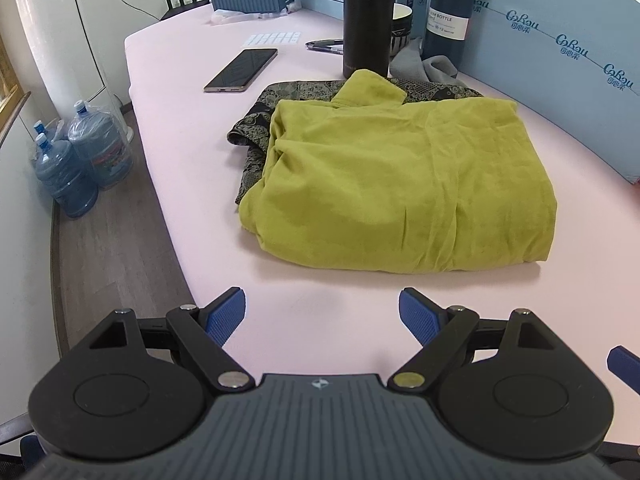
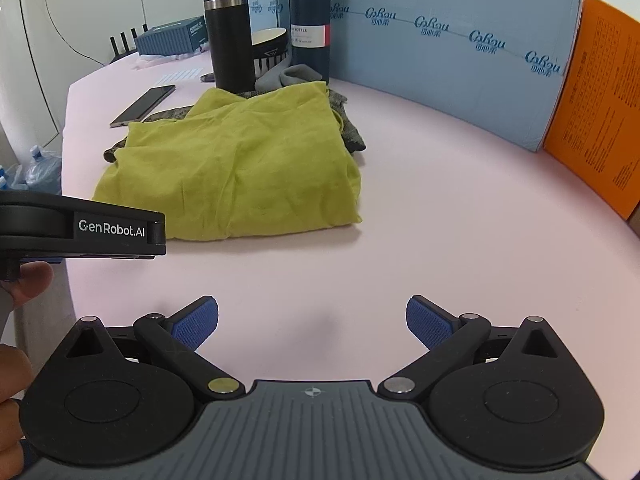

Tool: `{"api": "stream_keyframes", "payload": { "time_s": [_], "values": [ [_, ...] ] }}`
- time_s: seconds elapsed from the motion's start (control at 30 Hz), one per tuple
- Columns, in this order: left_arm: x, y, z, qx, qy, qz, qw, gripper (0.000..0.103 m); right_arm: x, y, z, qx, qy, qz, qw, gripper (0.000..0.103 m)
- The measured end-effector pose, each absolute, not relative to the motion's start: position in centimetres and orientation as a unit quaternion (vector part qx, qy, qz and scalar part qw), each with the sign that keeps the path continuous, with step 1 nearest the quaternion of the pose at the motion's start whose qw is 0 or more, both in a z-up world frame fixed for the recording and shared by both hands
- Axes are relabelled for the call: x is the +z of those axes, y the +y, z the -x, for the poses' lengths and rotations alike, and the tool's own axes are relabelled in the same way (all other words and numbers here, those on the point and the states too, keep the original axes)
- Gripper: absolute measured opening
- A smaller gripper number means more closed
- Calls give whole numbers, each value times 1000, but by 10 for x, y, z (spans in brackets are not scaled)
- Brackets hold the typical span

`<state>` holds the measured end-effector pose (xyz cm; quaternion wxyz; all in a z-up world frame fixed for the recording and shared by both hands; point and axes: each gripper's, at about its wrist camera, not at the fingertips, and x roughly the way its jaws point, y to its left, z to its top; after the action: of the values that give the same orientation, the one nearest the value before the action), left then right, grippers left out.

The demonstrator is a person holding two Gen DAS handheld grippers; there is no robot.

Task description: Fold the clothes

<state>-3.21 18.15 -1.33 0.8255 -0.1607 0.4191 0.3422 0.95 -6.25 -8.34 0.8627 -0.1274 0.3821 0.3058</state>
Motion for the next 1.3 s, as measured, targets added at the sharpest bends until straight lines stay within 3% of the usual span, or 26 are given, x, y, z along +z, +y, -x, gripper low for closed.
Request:
{"api": "stream_keyframes", "payload": {
  "time_s": [1.3],
  "values": [
    [-42,190,43,351,456,172,800,83,-113,-15,-6,313,429,181,828,102]
  ]
}}
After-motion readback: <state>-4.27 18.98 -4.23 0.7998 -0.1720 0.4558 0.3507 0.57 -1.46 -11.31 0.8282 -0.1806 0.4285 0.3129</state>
